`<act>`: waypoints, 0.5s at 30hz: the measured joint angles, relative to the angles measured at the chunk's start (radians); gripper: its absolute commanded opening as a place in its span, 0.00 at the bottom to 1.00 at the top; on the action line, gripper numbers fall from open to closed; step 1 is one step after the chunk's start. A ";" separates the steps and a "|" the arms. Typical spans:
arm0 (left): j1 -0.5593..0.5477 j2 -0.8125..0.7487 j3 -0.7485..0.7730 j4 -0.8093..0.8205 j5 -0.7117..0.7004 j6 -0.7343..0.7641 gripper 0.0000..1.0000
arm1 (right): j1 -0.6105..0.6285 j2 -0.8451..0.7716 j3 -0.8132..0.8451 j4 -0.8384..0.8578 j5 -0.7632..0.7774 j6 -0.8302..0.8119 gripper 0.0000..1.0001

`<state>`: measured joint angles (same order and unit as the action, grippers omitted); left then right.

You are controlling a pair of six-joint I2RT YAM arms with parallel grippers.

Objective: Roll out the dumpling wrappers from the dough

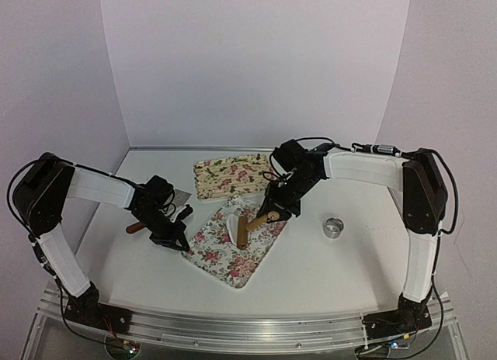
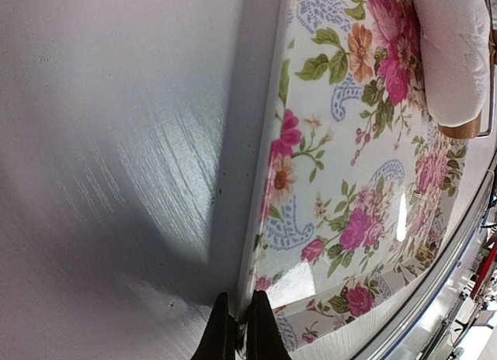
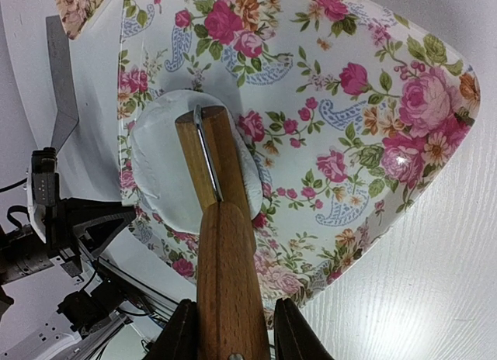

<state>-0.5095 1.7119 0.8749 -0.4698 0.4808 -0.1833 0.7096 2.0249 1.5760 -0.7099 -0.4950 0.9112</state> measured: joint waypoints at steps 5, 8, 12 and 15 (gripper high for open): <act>0.001 0.000 0.000 0.000 0.003 0.000 0.00 | -0.006 -0.012 -0.017 0.003 0.001 0.001 0.00; 0.003 0.000 0.000 0.000 0.004 0.000 0.00 | -0.009 -0.015 -0.020 0.002 0.000 0.001 0.00; 0.006 0.000 0.000 0.000 0.005 0.000 0.00 | -0.010 -0.016 -0.021 0.001 0.001 0.001 0.00; 0.007 0.000 0.000 0.000 0.005 0.000 0.00 | -0.012 -0.016 -0.021 -0.002 0.001 0.000 0.00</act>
<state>-0.5020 1.7121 0.8745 -0.4696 0.4856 -0.1833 0.6979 2.0090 1.5551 -0.7119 -0.4942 0.9115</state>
